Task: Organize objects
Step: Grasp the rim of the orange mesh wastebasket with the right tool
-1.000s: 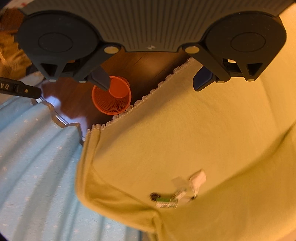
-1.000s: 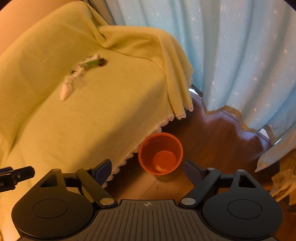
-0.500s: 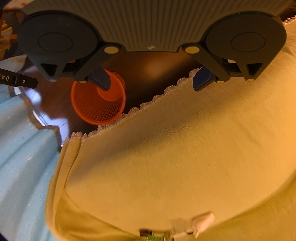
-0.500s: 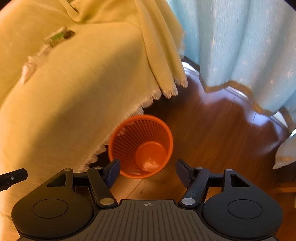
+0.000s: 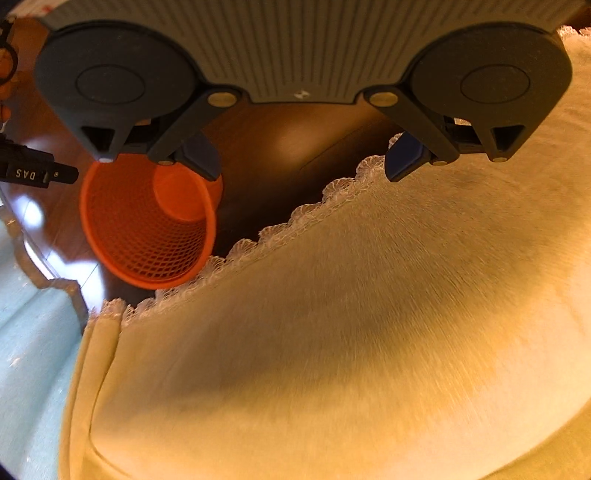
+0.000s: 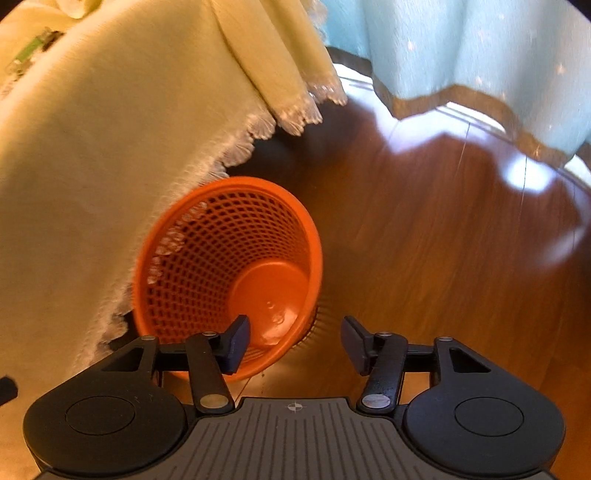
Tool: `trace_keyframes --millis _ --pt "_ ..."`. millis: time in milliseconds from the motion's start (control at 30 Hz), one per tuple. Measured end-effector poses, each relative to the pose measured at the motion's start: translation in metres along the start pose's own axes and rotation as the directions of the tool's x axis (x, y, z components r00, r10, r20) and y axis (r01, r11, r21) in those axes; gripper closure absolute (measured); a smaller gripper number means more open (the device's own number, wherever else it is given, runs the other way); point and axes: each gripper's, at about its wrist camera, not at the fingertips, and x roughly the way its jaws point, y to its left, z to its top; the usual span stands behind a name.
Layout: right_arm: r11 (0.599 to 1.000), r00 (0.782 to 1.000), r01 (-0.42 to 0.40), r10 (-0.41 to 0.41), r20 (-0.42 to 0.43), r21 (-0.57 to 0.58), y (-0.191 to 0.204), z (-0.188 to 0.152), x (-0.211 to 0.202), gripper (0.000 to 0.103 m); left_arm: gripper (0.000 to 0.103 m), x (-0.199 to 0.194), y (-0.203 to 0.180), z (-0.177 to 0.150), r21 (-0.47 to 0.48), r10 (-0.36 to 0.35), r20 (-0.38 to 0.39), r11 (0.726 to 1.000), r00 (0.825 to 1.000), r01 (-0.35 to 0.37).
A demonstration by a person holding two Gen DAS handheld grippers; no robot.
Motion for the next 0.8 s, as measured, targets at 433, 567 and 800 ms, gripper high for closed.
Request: trace_keyframes --millis 433,567,800 --pt "0.997 1.0 -0.016 0.017 -0.015 0.081 -0.022 0.007 0.073 0.085 0.01 0.056 0.005 0.004 0.03 -0.013 -0.004 0.999 1.0 0.013" --pt "0.995 1.0 -0.024 0.024 -0.007 0.095 -0.021 0.012 0.071 0.094 0.01 0.053 -0.002 0.009 0.038 -0.03 -0.009 0.999 1.0 0.03" --pt "0.999 1.0 0.017 -0.016 -0.025 0.049 0.003 0.024 0.034 0.097 0.011 0.015 -0.009 0.028 0.057 -0.046 -0.007 0.997 0.999 0.046"
